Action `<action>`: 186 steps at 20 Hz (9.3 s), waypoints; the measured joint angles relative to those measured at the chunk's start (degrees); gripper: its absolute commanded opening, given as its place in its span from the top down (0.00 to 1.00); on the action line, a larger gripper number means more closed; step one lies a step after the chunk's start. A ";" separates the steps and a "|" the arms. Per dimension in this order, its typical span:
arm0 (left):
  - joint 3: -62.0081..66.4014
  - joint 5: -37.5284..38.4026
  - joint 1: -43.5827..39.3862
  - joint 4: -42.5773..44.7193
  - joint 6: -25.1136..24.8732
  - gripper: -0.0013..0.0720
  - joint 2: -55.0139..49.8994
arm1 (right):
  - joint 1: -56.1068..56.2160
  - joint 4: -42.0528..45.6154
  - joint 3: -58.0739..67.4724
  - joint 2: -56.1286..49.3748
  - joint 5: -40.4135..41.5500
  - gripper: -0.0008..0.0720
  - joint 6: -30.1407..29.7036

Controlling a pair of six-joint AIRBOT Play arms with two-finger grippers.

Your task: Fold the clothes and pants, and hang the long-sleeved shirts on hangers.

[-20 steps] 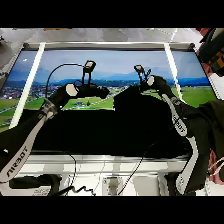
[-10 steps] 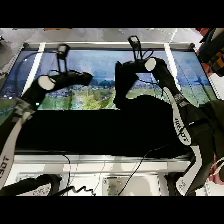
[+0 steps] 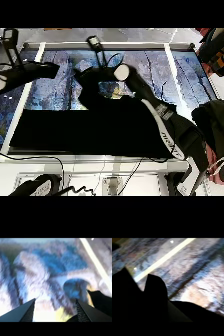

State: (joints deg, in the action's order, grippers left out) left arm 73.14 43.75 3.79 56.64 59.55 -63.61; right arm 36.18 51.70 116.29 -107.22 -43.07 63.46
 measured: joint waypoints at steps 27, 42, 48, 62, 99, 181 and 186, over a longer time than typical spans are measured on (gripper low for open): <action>-10.73 19.21 6.21 12.94 29.59 0.14 -19.45 | -42.01 12.55 -1.99 13.33 -31.52 0.29 0.35; -10.91 2.97 6.21 9.70 34.58 0.97 -23.15 | -55.84 20.76 -8.00 13.77 -35.93 0.73 0.44; -10.91 2.43 6.19 10.10 34.36 0.97 -23.15 | -65.99 17.22 -27.47 13.66 -39.47 0.73 -2.67; -10.91 2.32 4.92 10.14 34.12 0.97 -23.15 | -66.73 3.74 -47.60 11.41 -15.45 0.09 -0.31; 19.91 5.95 8.02 43.43 33.92 0.97 -16.96 | -59.43 17.46 -40.65 18.60 -5.29 0.97 -2.47; -17.27 11.17 21.38 37.81 25.92 0.24 -3.15 | -74.71 16.20 -86.79 54.05 -10.78 0.33 30.36; -17.27 11.47 21.42 37.79 25.73 0.31 -4.42 | -74.71 9.73 -92.06 51.10 2.47 0.34 33.46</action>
State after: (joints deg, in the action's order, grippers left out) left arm 55.88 55.22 25.21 94.43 85.27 -68.03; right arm -38.52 61.43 24.23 -56.12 -40.60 96.92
